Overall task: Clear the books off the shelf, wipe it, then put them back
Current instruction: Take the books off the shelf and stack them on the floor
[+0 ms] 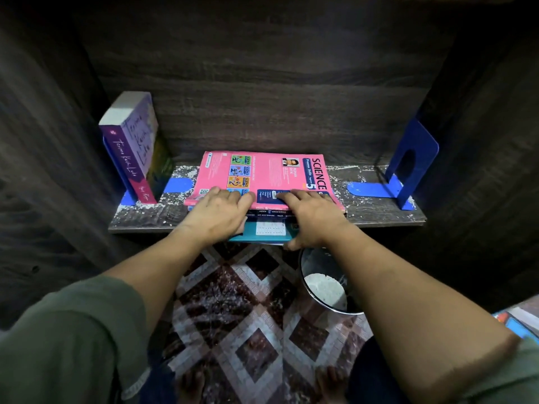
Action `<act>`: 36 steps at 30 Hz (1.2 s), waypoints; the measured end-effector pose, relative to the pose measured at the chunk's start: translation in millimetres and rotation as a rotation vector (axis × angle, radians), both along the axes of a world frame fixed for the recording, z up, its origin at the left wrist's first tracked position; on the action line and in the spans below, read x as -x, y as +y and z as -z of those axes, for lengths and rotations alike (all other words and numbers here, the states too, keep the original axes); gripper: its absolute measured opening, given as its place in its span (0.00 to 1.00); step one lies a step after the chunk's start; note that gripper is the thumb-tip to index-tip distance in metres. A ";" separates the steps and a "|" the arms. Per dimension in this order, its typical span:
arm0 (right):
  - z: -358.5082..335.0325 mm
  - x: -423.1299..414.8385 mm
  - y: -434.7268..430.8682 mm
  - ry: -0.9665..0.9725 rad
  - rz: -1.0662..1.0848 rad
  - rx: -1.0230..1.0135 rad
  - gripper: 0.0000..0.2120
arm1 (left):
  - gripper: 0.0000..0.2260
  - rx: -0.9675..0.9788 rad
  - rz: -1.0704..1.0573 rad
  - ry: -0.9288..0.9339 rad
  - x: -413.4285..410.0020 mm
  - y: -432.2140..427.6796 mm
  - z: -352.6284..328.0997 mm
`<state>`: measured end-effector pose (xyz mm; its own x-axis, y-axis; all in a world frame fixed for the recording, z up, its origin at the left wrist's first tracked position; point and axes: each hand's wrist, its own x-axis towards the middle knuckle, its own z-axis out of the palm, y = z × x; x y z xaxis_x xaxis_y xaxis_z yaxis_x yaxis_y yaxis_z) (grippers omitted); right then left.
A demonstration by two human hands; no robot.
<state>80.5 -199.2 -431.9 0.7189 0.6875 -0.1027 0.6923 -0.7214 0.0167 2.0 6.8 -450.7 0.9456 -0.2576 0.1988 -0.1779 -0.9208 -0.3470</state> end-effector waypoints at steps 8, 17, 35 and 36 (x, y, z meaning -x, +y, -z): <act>-11.3 -3.3 -5.5 0.021 -0.024 -0.067 0.37 | 0.25 0.104 -0.174 0.154 -3.5 -4.0 -27.2; 4.9 0.2 -1.6 0.025 0.005 -0.016 0.54 | 0.22 0.249 -0.378 0.174 5.5 20.4 -45.6; -11.5 9.8 12.3 0.062 0.035 0.050 0.48 | 0.16 0.500 -0.435 -0.633 -0.8 65.1 -66.4; -16.4 10.6 13.1 0.042 0.030 0.031 0.46 | 0.16 0.461 -0.333 -0.642 -4.1 55.9 -64.6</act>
